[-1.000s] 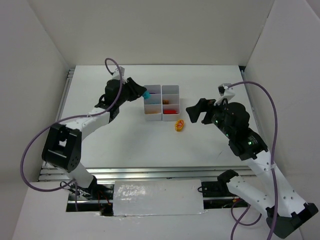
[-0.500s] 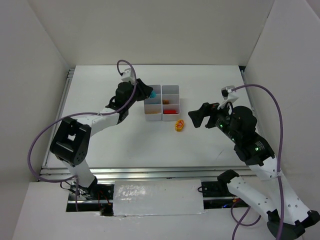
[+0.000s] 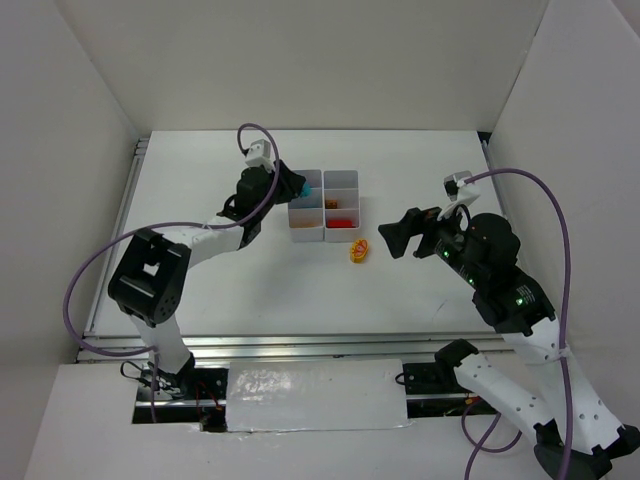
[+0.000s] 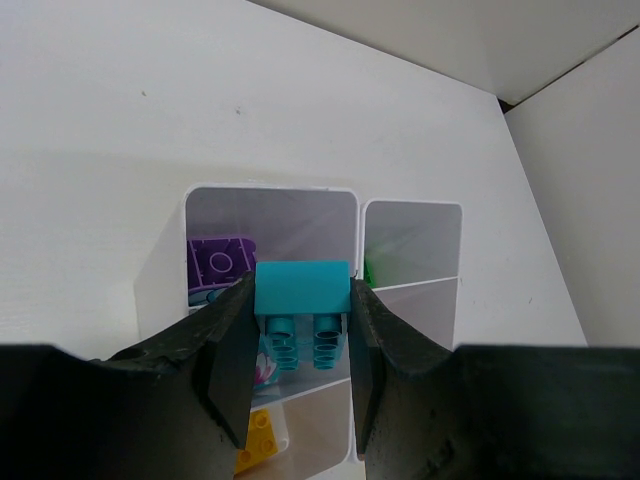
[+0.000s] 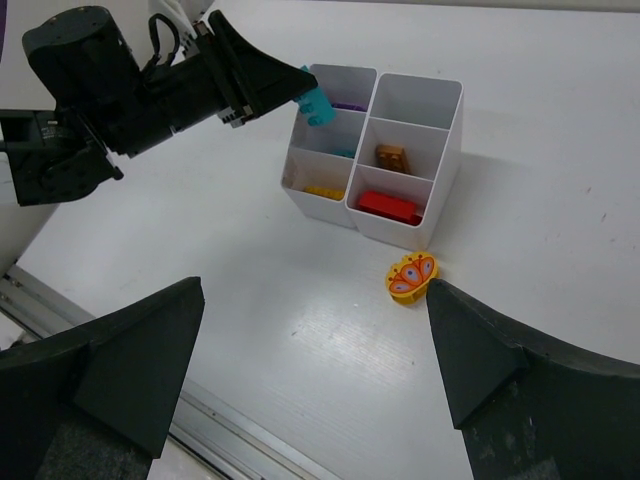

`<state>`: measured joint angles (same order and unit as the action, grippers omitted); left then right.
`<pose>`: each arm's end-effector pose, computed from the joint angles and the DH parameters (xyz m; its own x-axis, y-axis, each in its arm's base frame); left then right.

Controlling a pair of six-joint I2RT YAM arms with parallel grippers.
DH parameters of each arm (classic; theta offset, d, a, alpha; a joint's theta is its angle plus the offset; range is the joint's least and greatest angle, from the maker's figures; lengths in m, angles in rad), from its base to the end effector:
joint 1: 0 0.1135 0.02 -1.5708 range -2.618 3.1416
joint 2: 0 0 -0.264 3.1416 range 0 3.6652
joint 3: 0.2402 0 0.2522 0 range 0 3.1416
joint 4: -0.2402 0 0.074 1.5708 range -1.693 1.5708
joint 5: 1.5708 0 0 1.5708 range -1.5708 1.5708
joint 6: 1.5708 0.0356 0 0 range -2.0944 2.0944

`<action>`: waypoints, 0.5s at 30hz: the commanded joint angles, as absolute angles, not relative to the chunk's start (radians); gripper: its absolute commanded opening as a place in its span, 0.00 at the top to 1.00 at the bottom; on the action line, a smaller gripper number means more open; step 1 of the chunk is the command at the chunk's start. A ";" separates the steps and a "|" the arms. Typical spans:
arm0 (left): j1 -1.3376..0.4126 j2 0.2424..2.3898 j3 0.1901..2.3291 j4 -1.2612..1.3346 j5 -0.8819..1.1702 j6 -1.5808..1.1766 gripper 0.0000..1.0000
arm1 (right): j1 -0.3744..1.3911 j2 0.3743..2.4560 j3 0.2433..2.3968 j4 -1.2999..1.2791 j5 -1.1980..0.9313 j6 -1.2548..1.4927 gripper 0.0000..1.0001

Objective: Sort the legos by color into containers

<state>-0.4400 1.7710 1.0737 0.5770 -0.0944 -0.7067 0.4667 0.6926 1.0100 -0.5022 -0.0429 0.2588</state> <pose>0.3701 -0.1705 0.2478 -0.3029 -0.5719 -0.7624 0.1876 0.7485 -0.6360 0.1230 0.0637 0.3954 -0.2833 0.1436 -0.9482 -0.4289 0.8653 0.2592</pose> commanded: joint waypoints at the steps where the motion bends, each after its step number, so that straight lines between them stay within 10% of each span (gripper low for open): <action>1: -0.449 1.775 1.095 0.669 -0.120 -0.684 0.73 | 0.463 0.680 1.057 -0.500 -0.060 0.238 0.00; 15: -0.454 1.786 1.065 0.676 -0.135 -0.707 0.56 | 0.465 0.669 1.048 -0.495 -0.072 0.233 0.00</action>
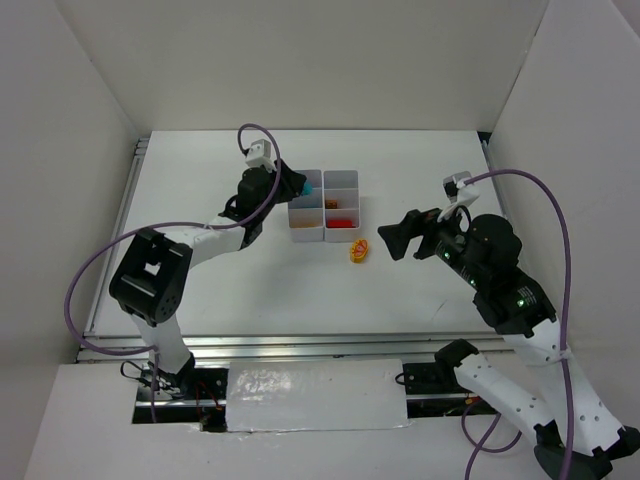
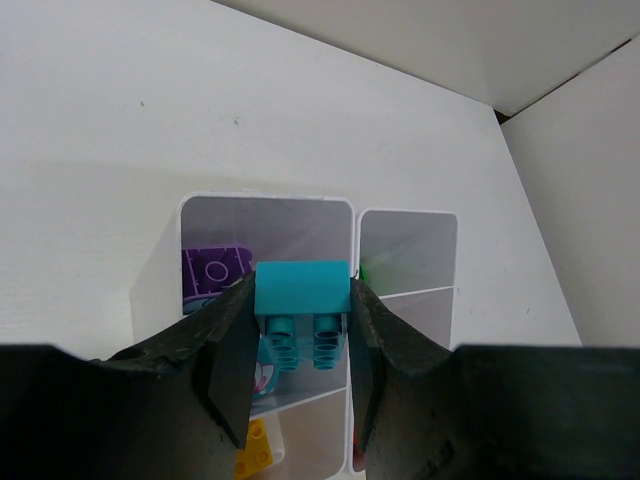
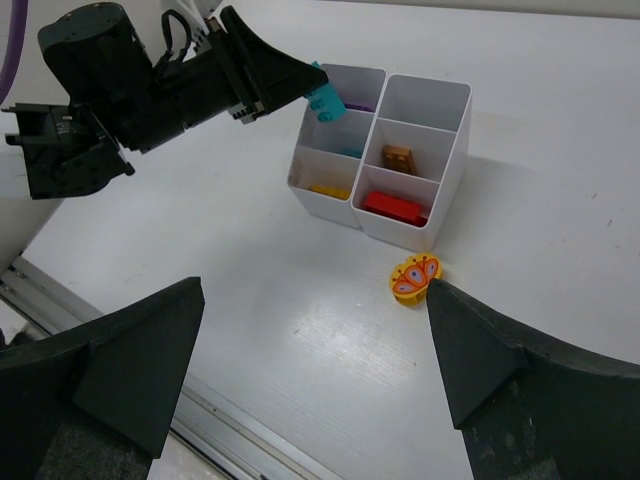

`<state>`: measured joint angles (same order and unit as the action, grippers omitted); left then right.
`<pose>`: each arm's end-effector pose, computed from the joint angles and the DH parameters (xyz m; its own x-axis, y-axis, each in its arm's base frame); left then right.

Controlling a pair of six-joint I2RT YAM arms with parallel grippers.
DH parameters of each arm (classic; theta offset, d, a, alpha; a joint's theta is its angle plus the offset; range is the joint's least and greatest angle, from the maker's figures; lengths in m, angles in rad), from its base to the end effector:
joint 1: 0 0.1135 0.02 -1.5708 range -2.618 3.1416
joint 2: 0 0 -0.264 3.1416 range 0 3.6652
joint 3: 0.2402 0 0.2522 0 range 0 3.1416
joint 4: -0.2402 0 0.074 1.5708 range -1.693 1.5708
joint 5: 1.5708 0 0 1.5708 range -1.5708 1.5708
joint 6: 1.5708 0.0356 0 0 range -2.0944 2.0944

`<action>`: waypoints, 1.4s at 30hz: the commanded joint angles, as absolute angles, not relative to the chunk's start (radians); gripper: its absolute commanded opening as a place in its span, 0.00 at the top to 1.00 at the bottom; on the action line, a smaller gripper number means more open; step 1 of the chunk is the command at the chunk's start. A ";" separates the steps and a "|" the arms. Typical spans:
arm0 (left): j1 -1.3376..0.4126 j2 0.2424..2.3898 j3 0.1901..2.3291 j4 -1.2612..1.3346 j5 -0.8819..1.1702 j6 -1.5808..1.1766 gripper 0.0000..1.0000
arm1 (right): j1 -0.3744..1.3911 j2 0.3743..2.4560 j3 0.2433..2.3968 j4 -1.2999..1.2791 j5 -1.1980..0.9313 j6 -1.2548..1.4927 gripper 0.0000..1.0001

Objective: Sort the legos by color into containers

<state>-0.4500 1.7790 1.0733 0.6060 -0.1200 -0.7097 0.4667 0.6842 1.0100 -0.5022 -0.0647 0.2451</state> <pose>0.3699 -0.1740 0.2477 -0.2795 -0.5834 -0.7626 0.1878 0.7456 -0.6393 0.1205 0.0633 0.3964 -0.2748 0.1327 -0.9523 -0.4527 0.8559 0.2499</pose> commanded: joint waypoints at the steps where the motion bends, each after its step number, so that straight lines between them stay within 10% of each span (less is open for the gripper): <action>1: -0.454 1.787 1.063 0.676 -0.140 -0.707 0.56 | 0.463 0.669 1.048 -0.494 -0.074 0.233 0.00; 24: -0.463 1.665 1.057 0.614 -0.161 -0.730 0.23 | 0.463 0.690 1.014 -0.485 0.026 0.276 0.00; 28: -0.466 1.553 1.170 0.363 -0.184 -0.690 0.00 | 0.463 0.776 0.999 -0.526 0.052 0.347 0.00; 42: -0.451 1.106 1.149 -0.371 -0.334 -0.644 0.00 | 0.525 1.149 0.788 -0.447 0.284 0.795 0.18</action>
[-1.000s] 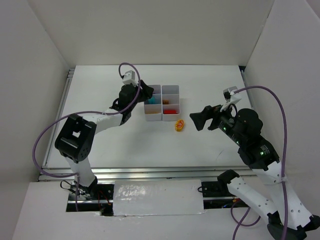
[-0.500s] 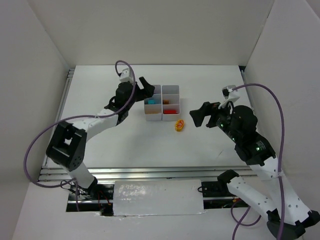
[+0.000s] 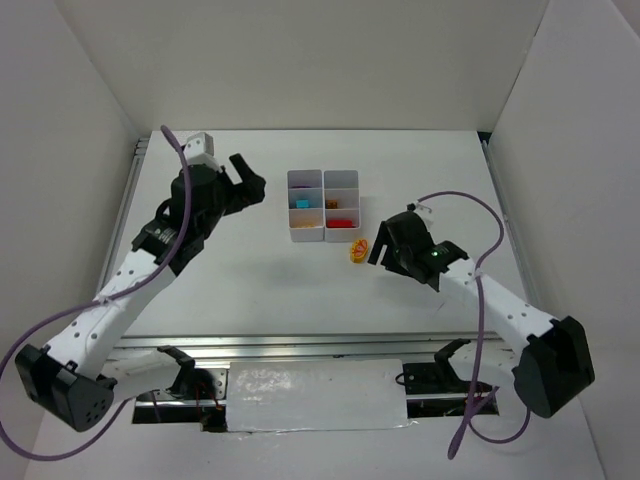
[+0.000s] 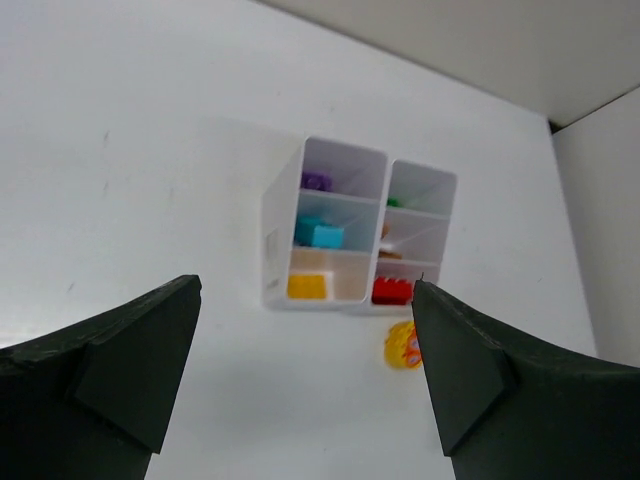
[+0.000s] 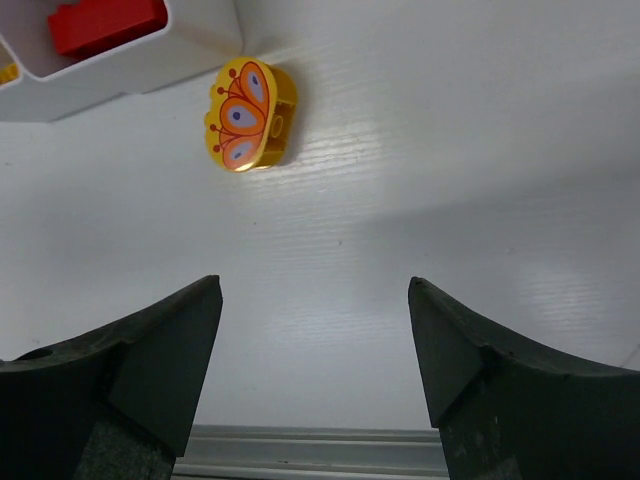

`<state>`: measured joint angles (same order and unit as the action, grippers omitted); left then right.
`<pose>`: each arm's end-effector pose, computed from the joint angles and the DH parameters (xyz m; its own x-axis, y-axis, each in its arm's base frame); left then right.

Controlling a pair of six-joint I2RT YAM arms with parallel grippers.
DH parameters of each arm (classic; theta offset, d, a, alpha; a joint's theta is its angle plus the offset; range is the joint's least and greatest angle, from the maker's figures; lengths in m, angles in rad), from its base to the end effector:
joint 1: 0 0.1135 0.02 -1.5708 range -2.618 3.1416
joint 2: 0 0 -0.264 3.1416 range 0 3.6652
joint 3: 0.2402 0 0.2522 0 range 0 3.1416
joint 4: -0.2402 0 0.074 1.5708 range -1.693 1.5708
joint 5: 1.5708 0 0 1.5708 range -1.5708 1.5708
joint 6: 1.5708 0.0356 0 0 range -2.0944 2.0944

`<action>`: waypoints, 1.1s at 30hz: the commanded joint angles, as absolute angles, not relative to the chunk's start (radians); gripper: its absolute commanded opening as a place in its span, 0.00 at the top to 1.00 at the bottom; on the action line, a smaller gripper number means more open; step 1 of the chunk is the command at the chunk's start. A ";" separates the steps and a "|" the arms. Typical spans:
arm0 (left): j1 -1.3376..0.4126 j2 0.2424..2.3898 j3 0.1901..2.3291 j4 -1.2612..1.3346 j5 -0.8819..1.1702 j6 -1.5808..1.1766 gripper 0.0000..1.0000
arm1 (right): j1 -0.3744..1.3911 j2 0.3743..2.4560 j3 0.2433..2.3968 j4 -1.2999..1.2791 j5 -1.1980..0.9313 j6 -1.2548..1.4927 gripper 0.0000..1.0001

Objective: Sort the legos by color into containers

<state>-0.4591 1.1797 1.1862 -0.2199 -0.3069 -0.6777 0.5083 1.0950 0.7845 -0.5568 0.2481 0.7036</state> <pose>0.2463 -0.1097 0.3963 -0.2468 -0.5447 -0.8015 0.0039 0.8265 -0.5629 0.1972 0.0998 0.2477 -0.7234 0.3149 -0.6144 0.1771 0.9448 0.2757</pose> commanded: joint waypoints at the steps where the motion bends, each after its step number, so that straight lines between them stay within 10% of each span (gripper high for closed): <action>1: -0.449 1.082 1.122 -0.386 -0.330 -0.641 0.00 | 0.532 1.201 0.788 -0.433 0.284 0.804 0.18; 21: -0.426 0.900 1.115 -0.594 -0.239 -0.543 0.01 | 0.614 1.640 1.004 -0.333 0.426 0.919 0.21; 33: -0.423 0.890 1.109 -0.561 -0.195 -0.508 0.00 | 0.612 1.736 1.039 -0.367 0.454 0.928 0.40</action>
